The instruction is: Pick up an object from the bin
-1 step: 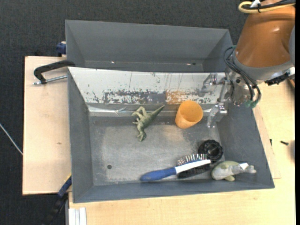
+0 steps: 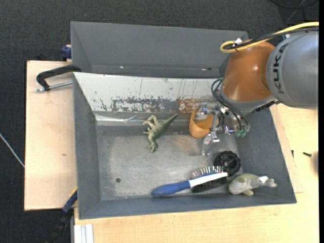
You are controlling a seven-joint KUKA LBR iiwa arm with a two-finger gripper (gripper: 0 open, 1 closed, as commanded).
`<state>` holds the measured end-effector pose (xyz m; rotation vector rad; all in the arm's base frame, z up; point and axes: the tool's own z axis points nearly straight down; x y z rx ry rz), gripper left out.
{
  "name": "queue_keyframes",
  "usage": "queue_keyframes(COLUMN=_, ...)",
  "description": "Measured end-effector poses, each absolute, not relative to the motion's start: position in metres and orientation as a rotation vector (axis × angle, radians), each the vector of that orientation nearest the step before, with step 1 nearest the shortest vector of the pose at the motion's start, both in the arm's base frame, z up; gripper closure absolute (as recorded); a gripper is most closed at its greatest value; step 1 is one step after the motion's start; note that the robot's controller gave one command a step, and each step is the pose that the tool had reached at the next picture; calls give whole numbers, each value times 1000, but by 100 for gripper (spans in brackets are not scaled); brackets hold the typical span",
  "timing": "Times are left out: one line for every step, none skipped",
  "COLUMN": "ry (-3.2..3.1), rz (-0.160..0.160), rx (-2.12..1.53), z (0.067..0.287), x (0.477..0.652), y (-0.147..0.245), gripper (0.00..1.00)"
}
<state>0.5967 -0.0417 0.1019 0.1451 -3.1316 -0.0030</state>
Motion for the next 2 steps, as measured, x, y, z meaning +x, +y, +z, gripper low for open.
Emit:
queue_keyframes(ry=-3153, rz=-5, rx=-96, z=76, x=595, y=-72, gripper=0)
queue_keyframes(ry=-3161, rz=-1, rx=-137, z=77, x=555, y=-89, gripper=0)
